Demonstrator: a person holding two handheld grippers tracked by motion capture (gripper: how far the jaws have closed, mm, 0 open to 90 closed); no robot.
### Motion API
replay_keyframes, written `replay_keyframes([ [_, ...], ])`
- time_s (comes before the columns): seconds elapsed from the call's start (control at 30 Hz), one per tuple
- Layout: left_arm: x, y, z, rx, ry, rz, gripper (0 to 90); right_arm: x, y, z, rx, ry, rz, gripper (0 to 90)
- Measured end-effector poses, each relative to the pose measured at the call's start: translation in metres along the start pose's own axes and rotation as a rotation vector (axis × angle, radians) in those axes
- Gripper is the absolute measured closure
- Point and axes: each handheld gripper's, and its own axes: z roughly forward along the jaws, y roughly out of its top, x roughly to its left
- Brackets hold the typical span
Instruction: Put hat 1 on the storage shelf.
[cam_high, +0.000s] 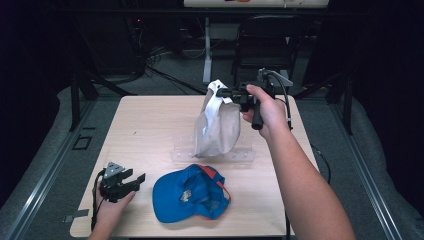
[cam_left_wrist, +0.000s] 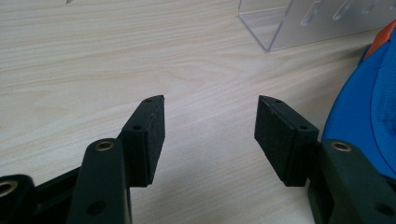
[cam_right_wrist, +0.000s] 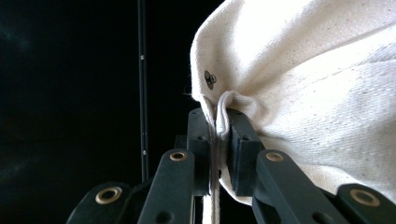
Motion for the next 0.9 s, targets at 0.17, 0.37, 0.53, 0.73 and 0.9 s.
replay_keyframes([
  [0.17,-0.004,0.006,-0.004,-0.014,-0.013,0.001,43.2,0.0,0.002,0.011,-0.007,-0.022,0.008,81.7],
  [0.37,-0.035,0.03,-0.01,-0.066,-0.064,0.102,45.4,0.001,0.005,0.023,-0.028,-0.031,0.019,81.6],
  [0.53,-0.067,0.059,-0.012,-0.096,-0.095,0.233,45.4,0.0,0.008,0.03,-0.03,-0.04,0.008,81.4],
  [0.73,-0.097,0.09,-0.008,-0.118,-0.145,0.309,47.1,0.003,0.007,0.04,-0.027,-0.032,-0.004,80.8],
  [0.9,-0.116,0.101,0.002,-0.108,-0.168,0.345,52.2,0.004,0.005,0.049,-0.018,-0.034,-0.012,80.6],
])
